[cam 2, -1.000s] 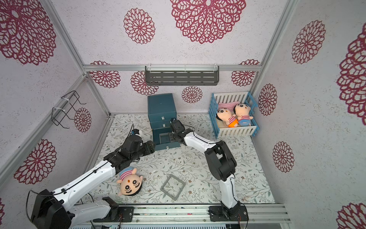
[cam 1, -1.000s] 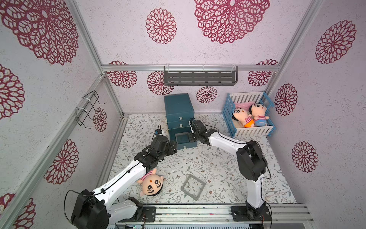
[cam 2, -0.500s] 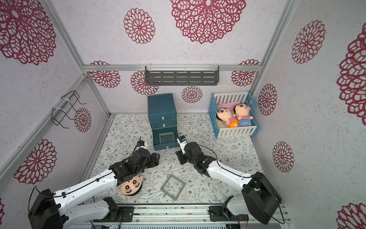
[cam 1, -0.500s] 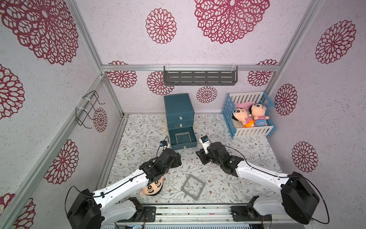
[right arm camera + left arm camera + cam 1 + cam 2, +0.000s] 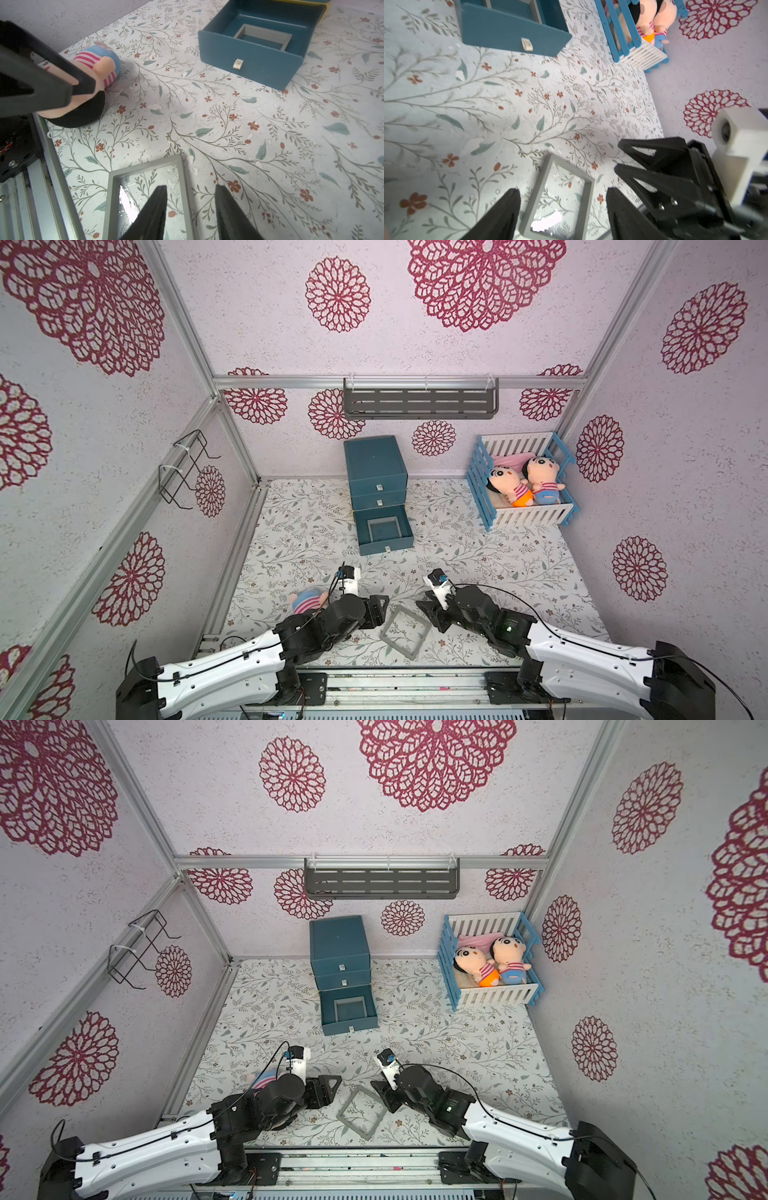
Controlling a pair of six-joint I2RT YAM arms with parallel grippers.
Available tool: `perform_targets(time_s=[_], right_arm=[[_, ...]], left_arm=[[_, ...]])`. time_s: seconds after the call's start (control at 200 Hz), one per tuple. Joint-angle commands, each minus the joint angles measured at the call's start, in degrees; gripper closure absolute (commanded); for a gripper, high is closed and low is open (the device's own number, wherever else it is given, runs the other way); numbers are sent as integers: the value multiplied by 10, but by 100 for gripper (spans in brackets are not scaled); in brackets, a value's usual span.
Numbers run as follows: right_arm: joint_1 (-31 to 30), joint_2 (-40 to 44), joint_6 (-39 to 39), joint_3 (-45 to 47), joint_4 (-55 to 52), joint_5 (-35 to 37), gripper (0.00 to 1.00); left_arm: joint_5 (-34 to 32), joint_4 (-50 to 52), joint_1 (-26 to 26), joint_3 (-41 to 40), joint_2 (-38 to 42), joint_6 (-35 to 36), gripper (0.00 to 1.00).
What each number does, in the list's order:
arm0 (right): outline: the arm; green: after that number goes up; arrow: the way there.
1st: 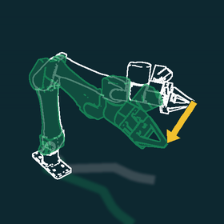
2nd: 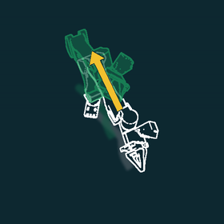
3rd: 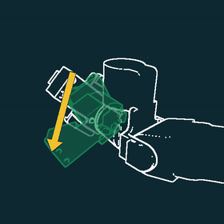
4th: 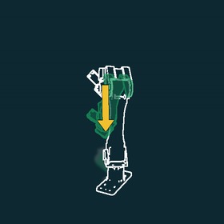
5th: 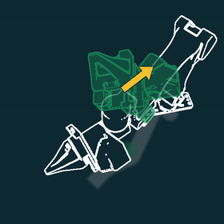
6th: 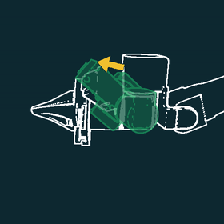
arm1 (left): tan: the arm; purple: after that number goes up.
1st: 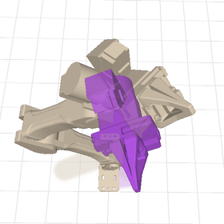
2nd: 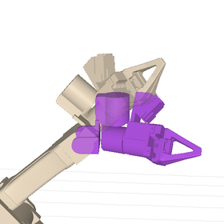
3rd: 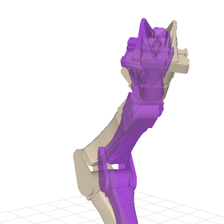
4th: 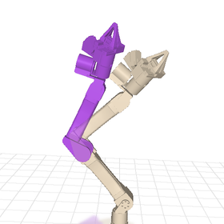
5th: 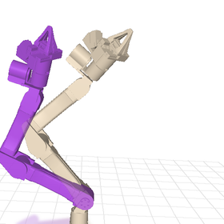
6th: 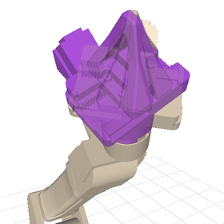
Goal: Place the brooch boxes into the drawer by color
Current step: Pick up the brooch box from the center of the board.
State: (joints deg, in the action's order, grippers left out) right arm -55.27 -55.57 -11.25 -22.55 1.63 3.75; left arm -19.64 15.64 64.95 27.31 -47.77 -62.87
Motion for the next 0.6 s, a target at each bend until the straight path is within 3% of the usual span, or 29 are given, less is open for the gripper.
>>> perform_targets(time_s=[0.0, 0.25, 0.595], right_arm=[[-8, 7, -19, 2, 9, 9, 56], [-21, -14, -34, 6, 9, 21, 56], [-45, -70, -36, 8, 34, 39, 56]], left_arm=[[-35, -10, 40, -15, -3, -41, 28], [-84, -24, 106, -24, -24, -80, 28], [-116, 3, 131, -40, 1, -116, 28]])
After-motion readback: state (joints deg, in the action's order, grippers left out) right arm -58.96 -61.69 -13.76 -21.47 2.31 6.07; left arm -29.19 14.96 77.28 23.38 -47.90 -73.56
